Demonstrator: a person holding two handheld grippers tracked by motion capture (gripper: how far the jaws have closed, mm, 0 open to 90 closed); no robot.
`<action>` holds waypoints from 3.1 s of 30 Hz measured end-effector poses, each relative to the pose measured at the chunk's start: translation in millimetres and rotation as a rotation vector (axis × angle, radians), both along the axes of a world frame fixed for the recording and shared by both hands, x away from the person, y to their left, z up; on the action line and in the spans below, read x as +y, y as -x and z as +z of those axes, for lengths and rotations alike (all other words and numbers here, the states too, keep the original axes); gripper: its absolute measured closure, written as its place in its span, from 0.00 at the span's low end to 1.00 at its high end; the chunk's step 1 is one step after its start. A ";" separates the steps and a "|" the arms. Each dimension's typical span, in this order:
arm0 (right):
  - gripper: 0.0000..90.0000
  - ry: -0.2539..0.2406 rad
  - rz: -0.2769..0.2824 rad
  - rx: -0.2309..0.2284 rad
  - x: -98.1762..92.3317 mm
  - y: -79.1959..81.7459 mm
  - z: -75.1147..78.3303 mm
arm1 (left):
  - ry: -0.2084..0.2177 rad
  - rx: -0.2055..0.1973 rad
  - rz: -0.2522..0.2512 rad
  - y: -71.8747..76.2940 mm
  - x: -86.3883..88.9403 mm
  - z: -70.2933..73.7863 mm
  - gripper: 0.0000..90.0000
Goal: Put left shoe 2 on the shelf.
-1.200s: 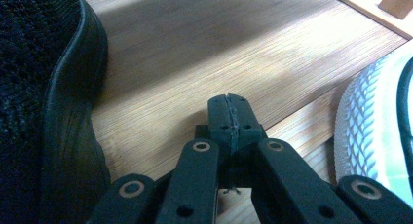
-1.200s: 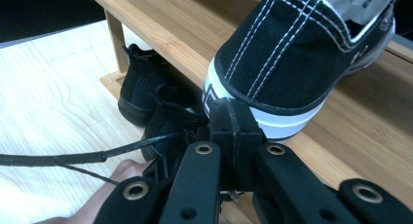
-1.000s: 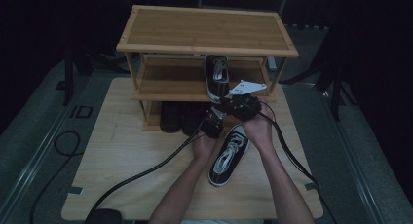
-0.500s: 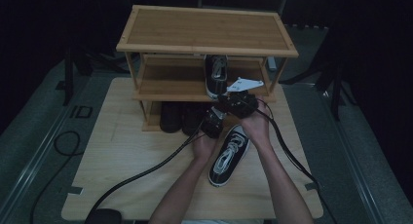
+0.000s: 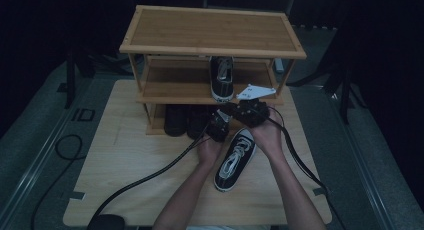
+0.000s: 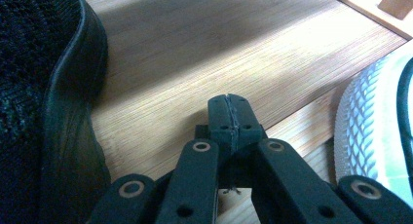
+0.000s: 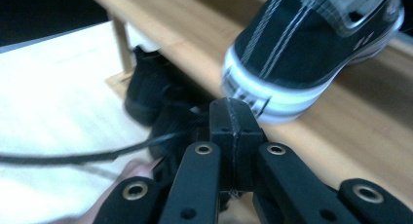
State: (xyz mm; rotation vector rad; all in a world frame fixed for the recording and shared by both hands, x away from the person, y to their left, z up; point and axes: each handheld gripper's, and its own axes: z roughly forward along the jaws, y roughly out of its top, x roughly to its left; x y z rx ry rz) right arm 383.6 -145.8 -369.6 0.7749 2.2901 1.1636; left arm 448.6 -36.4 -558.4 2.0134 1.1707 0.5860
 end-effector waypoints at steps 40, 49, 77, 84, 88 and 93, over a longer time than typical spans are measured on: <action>1.00 0.078 0.012 0.221 -30.2 84.2 -108.6 | 0.008 0.006 0.007 0.1 0.4 0.0 1.00; 0.91 0.106 -0.024 0.198 -29.0 85.6 -110.8 | 0.009 0.006 0.009 0.3 0.3 0.0 1.00; 0.84 0.116 -0.273 0.289 -31.5 73.6 -113.3 | 0.013 0.007 0.012 0.3 0.5 0.0 1.00; 0.95 0.157 -0.328 0.249 -35.7 77.7 -108.8 | 0.012 0.008 0.012 0.3 0.5 0.1 1.00; 0.97 0.162 -0.357 0.238 -43.0 78.6 -106.4 | 0.013 0.009 0.012 0.3 0.6 0.1 0.99; 0.98 0.153 -0.365 0.233 -48.8 79.7 -106.3 | 0.014 0.009 0.012 0.2 0.8 0.1 0.99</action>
